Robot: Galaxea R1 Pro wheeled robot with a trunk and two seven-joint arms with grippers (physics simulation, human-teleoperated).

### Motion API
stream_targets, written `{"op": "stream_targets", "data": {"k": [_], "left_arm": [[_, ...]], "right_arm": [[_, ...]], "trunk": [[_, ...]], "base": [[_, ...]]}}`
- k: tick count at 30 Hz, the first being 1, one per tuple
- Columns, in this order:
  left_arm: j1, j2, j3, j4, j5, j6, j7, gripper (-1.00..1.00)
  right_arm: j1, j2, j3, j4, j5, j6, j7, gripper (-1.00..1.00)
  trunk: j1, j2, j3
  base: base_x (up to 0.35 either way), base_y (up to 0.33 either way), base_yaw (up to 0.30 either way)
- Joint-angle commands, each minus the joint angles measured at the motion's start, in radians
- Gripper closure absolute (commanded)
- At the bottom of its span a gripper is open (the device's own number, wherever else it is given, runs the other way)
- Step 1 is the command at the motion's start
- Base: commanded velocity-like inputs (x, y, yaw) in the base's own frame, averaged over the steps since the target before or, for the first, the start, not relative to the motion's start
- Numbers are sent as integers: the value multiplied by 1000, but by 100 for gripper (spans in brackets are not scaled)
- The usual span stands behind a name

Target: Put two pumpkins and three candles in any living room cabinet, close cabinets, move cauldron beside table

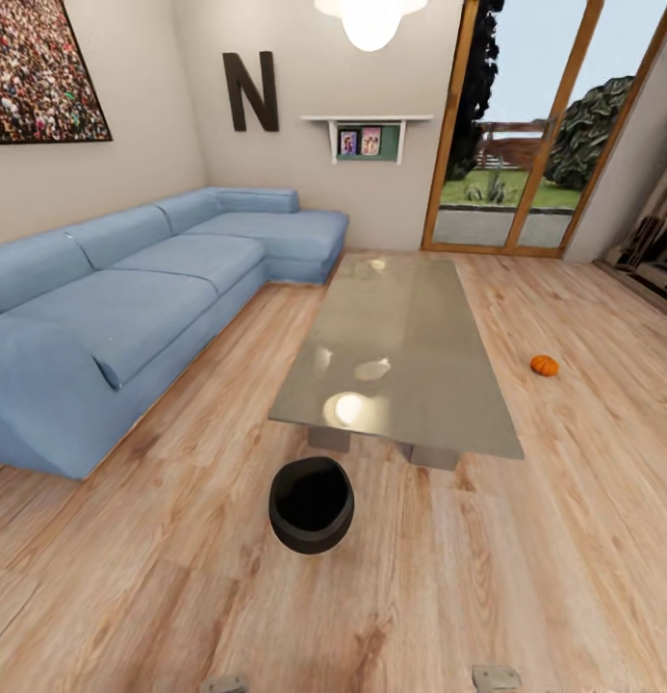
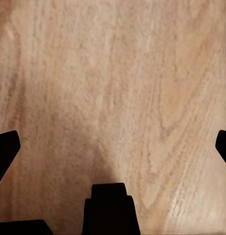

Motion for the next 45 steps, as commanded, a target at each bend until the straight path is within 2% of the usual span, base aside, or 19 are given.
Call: {"op": "stream_targets", "data": {"k": [1, 10, 31, 33, 39, 45], "left_arm": [[5, 1, 0, 3, 0, -5, 0, -100], [14, 11, 0, 6, 1, -11, 0, -100], [14, 10, 0, 1, 0, -11, -2, -100], [14, 10, 0, 0, 0, -10, -9, -100], [15, 10, 0, 3, 0, -10, -91, -100], [15, 10, 0, 3, 0, -9, -98, -100]], "right_arm": [[0, 0, -2, 0, -2, -7, 0, -100], [16, 0, -61, -1, -3, -34, -1, -100], [23, 0, -64, -2, -3, -34, -1, -100], [23, 0, -64, -2, -3, -35, -1, -100], [23, -3, -66, -2, -3, -33, -5, -100], [23, -2, -66, -3, -2, -33, -52, -100]], "trunk": [[-4, 7, 4], [-38, 70, 35], [-119, 217, 101], [-127, 231, 107], [-150, 273, 124], [-173, 315, 142]], "base": [[0, 0, -260], [0, 0, -273], [0, 0, -278], [0, 0, -278], [0, 0, -278], [0, 0, -278]]}}
